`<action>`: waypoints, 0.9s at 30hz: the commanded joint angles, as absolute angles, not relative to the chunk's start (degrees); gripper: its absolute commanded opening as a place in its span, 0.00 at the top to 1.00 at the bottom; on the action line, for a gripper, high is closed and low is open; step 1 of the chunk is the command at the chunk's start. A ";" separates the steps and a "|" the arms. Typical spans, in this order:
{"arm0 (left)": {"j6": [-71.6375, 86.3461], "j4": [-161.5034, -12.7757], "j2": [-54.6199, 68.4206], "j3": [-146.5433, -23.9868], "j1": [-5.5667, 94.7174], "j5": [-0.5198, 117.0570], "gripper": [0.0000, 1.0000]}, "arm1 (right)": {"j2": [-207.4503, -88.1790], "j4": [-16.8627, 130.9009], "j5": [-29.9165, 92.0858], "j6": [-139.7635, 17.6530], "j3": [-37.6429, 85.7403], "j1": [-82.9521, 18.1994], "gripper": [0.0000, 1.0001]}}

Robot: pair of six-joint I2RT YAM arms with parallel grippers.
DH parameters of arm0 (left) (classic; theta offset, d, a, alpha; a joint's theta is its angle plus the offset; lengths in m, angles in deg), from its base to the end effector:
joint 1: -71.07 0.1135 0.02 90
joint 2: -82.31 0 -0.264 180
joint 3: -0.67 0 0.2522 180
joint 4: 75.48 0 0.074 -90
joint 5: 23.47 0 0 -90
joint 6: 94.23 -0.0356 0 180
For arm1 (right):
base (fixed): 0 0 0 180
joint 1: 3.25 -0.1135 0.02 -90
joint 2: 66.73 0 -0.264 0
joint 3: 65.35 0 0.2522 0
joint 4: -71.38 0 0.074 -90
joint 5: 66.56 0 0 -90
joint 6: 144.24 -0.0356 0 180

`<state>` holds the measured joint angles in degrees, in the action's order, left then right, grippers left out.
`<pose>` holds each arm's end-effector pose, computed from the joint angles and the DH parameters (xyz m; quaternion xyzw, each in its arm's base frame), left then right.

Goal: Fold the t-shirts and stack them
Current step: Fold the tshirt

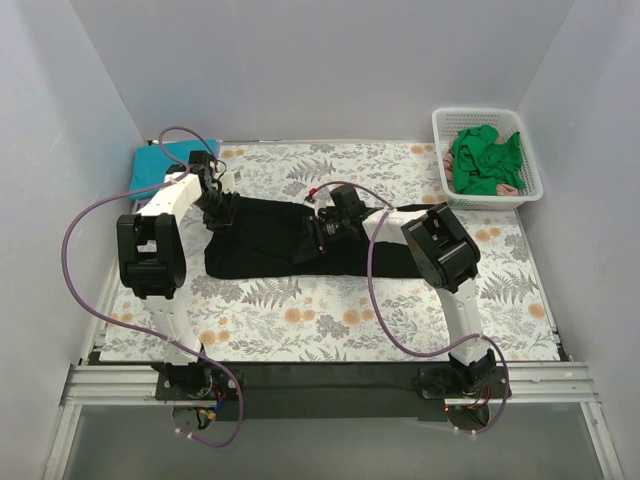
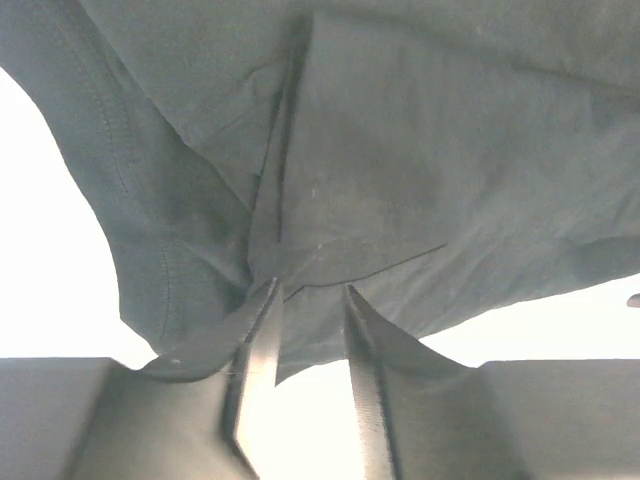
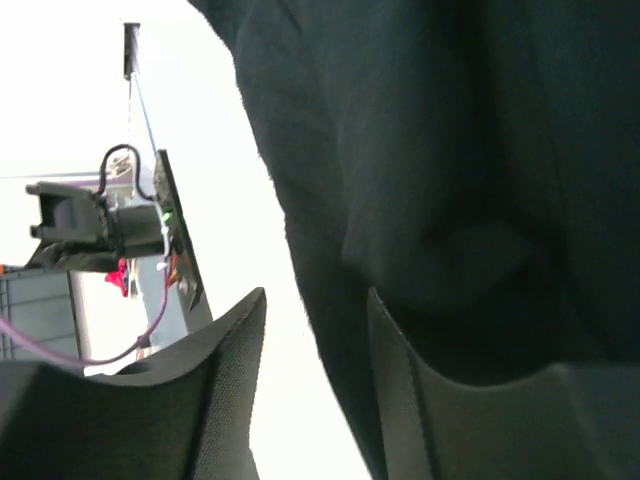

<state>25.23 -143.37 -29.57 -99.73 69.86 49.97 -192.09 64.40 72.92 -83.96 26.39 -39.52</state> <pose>0.3852 -0.0183 0.2020 -0.2275 0.9588 -0.1625 0.0505 0.3521 0.2919 0.1260 -0.2217 0.8138 0.5256 0.1113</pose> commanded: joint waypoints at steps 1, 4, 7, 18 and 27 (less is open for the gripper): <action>24.95 -145.31 -25.54 -101.33 70.37 48.61 0.68 | -184.88 57.90 77.57 -79.39 29.44 -36.30 0.46; 26.00 -145.14 -23.52 -102.83 70.28 43.96 0.64 | -180.84 51.91 78.02 -74.82 30.06 -33.93 0.45; 27.23 -142.96 -21.85 -101.44 69.67 35.87 0.64 | -177.49 45.42 74.53 -68.67 30.24 -32.70 0.52; 33.91 -129.94 -30.89 -102.03 58.69 31.72 0.75 | -176.69 25.46 56.87 -48.55 29.80 -19.08 0.94; 34.80 -129.67 -42.05 -106.43 57.01 38.05 0.76 | -177.82 18.16 41.57 -35.44 28.57 -12.39 0.95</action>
